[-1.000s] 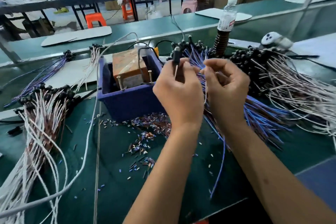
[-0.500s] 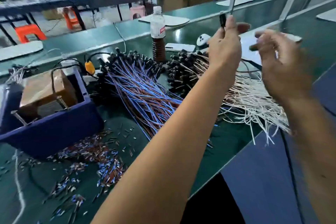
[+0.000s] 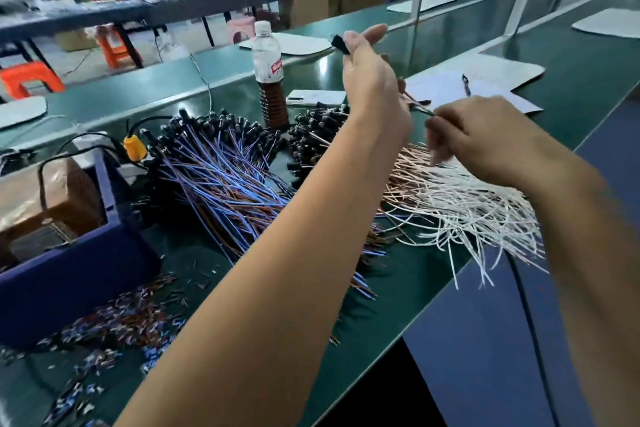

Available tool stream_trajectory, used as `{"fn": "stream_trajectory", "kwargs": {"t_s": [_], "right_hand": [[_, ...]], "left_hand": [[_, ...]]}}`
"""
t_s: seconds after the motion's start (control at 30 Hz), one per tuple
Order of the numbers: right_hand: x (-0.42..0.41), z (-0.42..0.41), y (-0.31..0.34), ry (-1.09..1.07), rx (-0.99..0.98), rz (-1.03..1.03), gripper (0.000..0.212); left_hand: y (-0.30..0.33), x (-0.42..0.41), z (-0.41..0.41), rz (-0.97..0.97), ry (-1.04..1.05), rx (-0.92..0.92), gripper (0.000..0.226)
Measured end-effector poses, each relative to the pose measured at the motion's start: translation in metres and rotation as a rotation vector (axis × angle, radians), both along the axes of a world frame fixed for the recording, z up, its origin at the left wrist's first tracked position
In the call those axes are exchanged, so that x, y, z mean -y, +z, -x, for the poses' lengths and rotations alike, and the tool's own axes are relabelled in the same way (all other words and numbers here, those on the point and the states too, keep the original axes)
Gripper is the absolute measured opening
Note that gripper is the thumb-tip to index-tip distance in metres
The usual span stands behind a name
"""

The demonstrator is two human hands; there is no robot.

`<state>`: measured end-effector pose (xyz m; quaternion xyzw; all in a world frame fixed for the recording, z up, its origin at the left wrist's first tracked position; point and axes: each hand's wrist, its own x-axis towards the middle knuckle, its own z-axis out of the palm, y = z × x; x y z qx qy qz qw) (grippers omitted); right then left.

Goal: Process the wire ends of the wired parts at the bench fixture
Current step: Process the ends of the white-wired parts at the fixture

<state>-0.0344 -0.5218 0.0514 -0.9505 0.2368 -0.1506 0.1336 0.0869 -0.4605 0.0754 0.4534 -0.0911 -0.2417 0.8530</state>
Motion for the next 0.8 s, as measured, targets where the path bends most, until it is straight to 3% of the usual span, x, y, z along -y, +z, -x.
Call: {"fn": "stream_trajectory", "kwargs": {"t_s": [0.17, 0.23, 0.33, 0.5, 0.57, 0.67, 0.8], "right_hand": [[0.034, -0.012, -0.016, -0.160, 0.164, 0.156, 0.038], [0.037, -0.025, -0.028, -0.158, -0.019, 0.157, 0.036], [0.034, -0.042, -0.051, -0.123, -0.429, 0.105, 0.049], [0.020, -0.074, -0.057, -0.276, -0.226, 0.151, 0.078], [0.007, -0.099, -0.056, -0.215, -0.161, 0.020, 0.085], [-0.008, -0.130, -0.071, -0.115, -0.255, -0.127, 0.087], [-0.020, -0.137, -0.099, -0.185, -0.349, 0.064, 0.111]], "left_hand": [[-0.031, -0.006, -0.039, -0.615, 0.186, 0.597, 0.053], [-0.049, -0.008, -0.052, -0.779, 0.089, 0.590, 0.060], [-0.069, -0.019, -0.065, -0.859, -0.157, 0.383, 0.061], [-0.082, -0.036, -0.071, -0.931, -0.105, 0.462, 0.057], [-0.080, -0.044, -0.069, -0.940, -0.071, 0.506, 0.054], [-0.077, -0.063, -0.065, -1.060, -0.074, 0.674, 0.051], [-0.077, -0.104, -0.060, -1.104, -0.120, 0.692, 0.041]]}}
